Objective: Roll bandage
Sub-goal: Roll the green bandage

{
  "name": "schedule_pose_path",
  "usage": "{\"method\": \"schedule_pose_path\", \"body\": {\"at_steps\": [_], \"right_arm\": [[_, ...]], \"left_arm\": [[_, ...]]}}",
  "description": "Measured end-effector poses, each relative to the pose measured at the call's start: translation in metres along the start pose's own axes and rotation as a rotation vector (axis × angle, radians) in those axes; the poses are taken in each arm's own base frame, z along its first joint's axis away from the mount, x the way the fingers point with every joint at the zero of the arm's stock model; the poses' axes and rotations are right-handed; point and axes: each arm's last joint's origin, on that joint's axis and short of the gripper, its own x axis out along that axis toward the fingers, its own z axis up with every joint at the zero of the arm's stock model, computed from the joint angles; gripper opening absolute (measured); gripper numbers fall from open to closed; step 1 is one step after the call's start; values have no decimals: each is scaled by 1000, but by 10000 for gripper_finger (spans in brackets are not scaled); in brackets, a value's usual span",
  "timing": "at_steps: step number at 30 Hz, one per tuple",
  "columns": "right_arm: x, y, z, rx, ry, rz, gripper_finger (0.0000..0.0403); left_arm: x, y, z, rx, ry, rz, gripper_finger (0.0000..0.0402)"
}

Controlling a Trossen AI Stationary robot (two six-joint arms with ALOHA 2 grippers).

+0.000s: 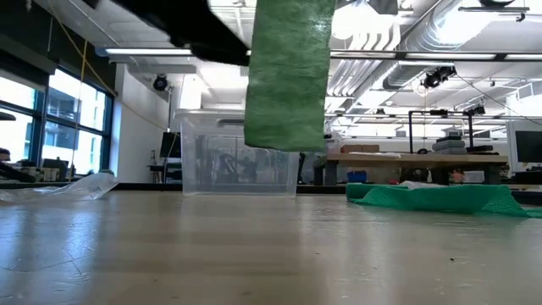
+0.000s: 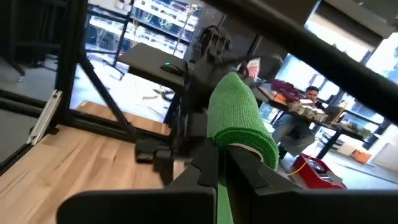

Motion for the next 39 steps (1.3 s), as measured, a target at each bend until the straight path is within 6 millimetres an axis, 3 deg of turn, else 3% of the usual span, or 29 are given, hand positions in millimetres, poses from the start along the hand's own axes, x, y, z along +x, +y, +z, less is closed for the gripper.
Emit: {"method": "schedule_pose_path", "body": {"at_steps": [5, 11, 15, 20, 29, 39], "right_arm": [[-11, -6, 3, 44, -15, 106, 0], [-16, -8, 6, 69, -49, 188, 0], [-16, -7, 6, 71, -57, 223, 0], [-16, -7, 6, 71, -57, 223, 0], [-16, -7, 6, 87, -53, 224, 0], [-16, -6, 5, 86, -47, 222, 0]], "left_arm": [[-35, -21, 21, 22, -156, 26, 264], [-52, -43, 50, 84, -466, 41, 264], [-49, -50, 57, 128, -569, 71, 256], [-39, -56, 57, 167, -557, 82, 241], [-34, -73, 86, 302, -571, 140, 204], [-35, -69, 97, 253, -551, 165, 158]]}}
